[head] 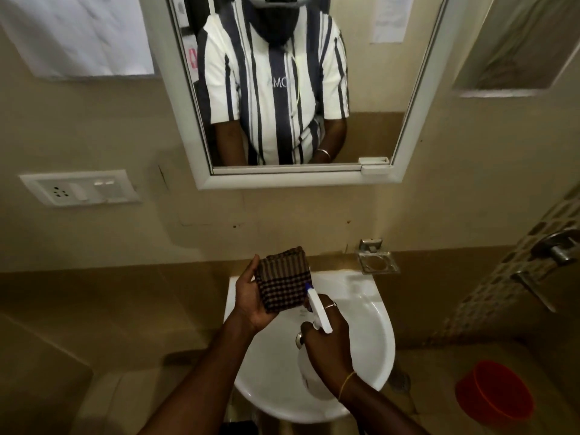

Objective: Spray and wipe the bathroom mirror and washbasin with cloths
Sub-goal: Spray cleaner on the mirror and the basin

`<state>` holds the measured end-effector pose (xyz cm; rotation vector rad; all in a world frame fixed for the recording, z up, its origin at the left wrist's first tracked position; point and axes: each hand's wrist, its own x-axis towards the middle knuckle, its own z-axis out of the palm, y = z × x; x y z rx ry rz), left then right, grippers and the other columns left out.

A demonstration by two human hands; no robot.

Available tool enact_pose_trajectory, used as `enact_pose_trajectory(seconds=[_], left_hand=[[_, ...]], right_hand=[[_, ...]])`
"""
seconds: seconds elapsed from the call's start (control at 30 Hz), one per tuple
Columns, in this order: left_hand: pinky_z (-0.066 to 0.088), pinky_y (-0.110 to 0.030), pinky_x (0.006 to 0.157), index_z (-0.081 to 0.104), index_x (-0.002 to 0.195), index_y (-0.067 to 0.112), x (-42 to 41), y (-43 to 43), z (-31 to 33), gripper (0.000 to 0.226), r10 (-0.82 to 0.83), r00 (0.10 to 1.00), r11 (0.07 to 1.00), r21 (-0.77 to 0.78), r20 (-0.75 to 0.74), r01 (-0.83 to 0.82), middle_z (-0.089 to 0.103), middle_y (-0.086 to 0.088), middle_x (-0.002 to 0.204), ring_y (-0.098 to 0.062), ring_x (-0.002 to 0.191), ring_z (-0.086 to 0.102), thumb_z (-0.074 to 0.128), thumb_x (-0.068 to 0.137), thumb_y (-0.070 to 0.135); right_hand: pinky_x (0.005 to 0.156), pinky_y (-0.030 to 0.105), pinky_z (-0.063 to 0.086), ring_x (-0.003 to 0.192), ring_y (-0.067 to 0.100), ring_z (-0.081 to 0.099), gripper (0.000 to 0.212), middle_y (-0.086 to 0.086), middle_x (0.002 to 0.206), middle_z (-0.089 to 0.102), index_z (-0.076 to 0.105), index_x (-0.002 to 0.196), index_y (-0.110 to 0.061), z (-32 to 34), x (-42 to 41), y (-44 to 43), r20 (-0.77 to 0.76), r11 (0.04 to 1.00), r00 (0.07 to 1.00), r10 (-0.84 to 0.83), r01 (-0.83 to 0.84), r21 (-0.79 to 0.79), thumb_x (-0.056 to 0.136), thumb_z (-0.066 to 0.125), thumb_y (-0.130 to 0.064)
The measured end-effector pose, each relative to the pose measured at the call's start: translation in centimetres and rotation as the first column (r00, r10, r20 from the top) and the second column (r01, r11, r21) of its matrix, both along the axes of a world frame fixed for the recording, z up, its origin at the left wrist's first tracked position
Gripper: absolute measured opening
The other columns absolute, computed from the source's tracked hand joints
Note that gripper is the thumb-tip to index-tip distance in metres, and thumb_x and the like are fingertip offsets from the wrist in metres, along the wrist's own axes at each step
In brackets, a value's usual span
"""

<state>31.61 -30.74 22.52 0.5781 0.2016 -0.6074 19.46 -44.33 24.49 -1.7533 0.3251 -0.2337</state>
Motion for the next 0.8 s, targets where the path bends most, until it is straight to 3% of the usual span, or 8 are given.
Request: enact_pose_trajectory(seconds=[0.13,0.2,0.27,0.33,0.43,0.53,0.67,0.8], left_hand=[[0.056,-0.054,0.095,0.060,0.141,0.002,-1.2,0.3,1.5,0.071,0.019,1.000,1.000,0.002,-0.004,-0.019,0.058,-0.025,0.144,-0.043,0.125,0.063,0.043,0.101,0.057],[0.060,-0.050,0.088,0.065,0.135,0.001,-2.0,0.6,2.0,0.067,0.040,0.999,0.998,0.052,-0.003,-0.039,0.065,-0.025,0.135,-0.041,0.112,0.071,0.048,0.096,0.052],[0.059,-0.049,0.092,0.064,0.135,-0.001,-2.6,0.7,2.1,0.066,0.058,0.998,0.994,0.098,-0.017,-0.056,0.064,-0.026,0.136,-0.041,0.111,0.071,0.051,0.094,0.050],[0.054,-0.053,0.100,0.064,0.135,0.001,-3.0,0.9,2.2,0.065,0.070,0.996,0.989,0.133,-0.055,-0.062,0.063,-0.025,0.138,-0.042,0.117,0.067,0.050,0.097,0.051],[0.054,-0.058,0.096,0.073,0.124,0.004,-3.1,1.1,2.8,0.060,0.107,0.991,0.981,0.171,-0.081,-0.092,0.069,-0.024,0.128,-0.044,0.112,0.068,0.045,0.100,0.051],[0.047,-0.071,0.097,0.071,0.129,0.007,-3.2,1.3,4.0,0.059,0.135,0.985,0.970,0.216,-0.110,-0.109,0.066,-0.027,0.132,-0.050,0.122,0.062,0.048,0.098,0.053],[0.034,-0.081,0.105,0.069,0.132,0.008,-2.9,1.4,5.9,0.059,0.152,0.978,0.975,0.183,-0.142,-0.125,0.061,-0.030,0.138,-0.059,0.126,0.055,0.052,0.098,0.053],[0.027,-0.075,0.115,0.060,0.142,0.007,-2.3,1.6,7.4,0.061,0.170,0.976,0.982,0.108,-0.133,-0.156,0.056,-0.031,0.144,-0.058,0.133,0.050,0.049,0.101,0.051]], right_hand=[[0.077,0.014,0.052,0.093,0.003,0.065,0.055,-0.007,0.098,0.070,0.067,0.110,-0.035,5.1,1.0,0.6,0.153,1.000,0.988,-0.003,0.002,0.005,0.081,0.061,0.012],[0.071,0.015,0.052,0.084,0.008,0.065,0.050,-0.004,0.090,0.069,0.067,0.098,-0.036,7.8,1.6,1.1,0.199,0.999,0.980,0.015,-0.022,0.035,0.082,0.060,0.011],[0.072,0.012,0.049,0.086,0.008,0.065,0.050,-0.005,0.089,0.069,0.067,0.096,-0.035,10.0,2.4,1.7,0.268,1.000,0.963,0.027,-0.029,0.007,0.081,0.059,0.013],[0.075,0.009,0.047,0.092,0.005,0.063,0.049,-0.007,0.094,0.068,0.068,0.099,-0.029,12.0,3.5,2.3,0.319,0.999,0.947,0.045,-0.035,-0.038,0.079,0.058,0.014],[0.075,0.007,0.045,0.094,0.004,0.062,0.045,-0.008,0.096,0.067,0.069,0.105,-0.021,14.7,5.0,3.3,0.369,0.998,0.928,0.052,-0.032,-0.059,0.076,0.059,0.013],[0.076,0.006,0.044,0.095,0.000,0.061,0.045,-0.009,0.096,0.067,0.070,0.106,-0.019,16.8,6.2,4.3,0.403,0.999,0.915,0.035,-0.016,-0.050,0.075,0.058,0.012],[0.075,0.012,0.048,0.090,0.006,0.063,0.043,-0.003,0.095,0.067,0.069,0.105,-0.018,19.6,7.3,5.6,0.457,0.999,0.888,0.037,-0.025,-0.033,0.077,0.057,0.013],[0.070,0.036,0.055,0.079,0.017,0.061,0.038,0.001,0.086,0.064,0.065,0.100,-0.023,23.0,8.3,6.7,0.531,0.999,0.847,0.014,0.014,-0.050,0.079,0.060,0.009]])
